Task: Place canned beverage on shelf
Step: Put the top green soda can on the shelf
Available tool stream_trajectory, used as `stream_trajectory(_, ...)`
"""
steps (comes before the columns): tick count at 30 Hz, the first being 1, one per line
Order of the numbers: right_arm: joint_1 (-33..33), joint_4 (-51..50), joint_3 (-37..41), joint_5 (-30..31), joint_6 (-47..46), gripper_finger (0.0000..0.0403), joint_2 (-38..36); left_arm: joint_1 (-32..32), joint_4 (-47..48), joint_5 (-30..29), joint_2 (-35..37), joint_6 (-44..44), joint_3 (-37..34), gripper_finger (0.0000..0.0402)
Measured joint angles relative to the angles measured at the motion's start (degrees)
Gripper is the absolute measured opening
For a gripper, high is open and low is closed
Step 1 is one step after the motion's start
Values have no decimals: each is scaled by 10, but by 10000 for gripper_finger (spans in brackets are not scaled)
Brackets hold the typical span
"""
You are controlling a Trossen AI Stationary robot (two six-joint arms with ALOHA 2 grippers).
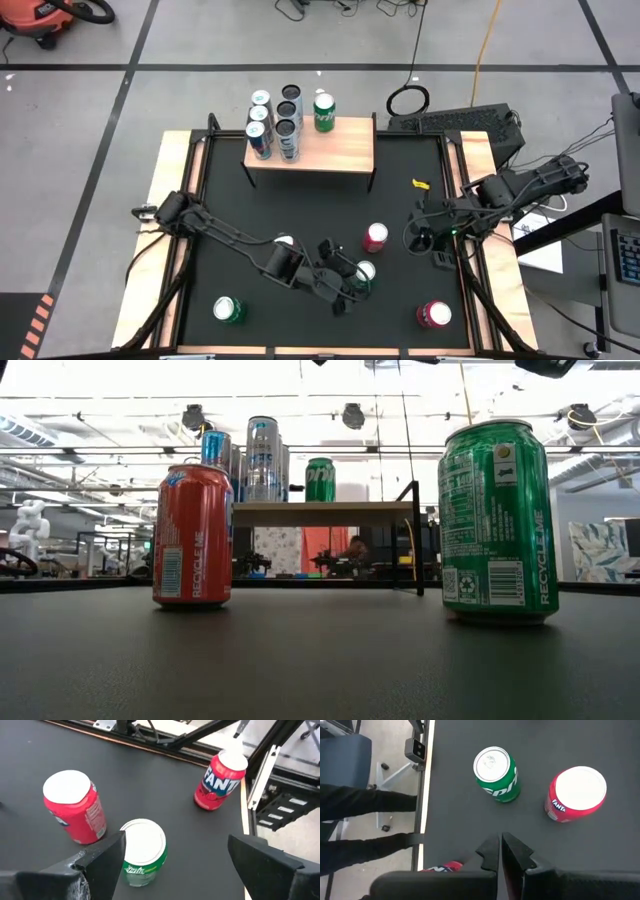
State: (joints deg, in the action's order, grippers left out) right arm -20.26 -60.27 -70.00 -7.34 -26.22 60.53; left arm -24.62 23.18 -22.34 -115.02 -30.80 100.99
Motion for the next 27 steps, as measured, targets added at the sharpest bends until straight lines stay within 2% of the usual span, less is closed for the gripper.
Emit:
stream_trajectory(10,0,2,0,1,0,0,0,0,-6,9,-17,11,1,355)
stream_trajectory(16,-4,2,0,0,-7,0,0,5,-5,38,-31,12,0,389)
stream_trajectory(21,-14,2,0,-1,-5,0,0,-3,-17,-13,-28,12,0,398)
stream_trajectory(27,-20,2,0,-1,1,0,0,-2,3,-16,-28,12,0,400)
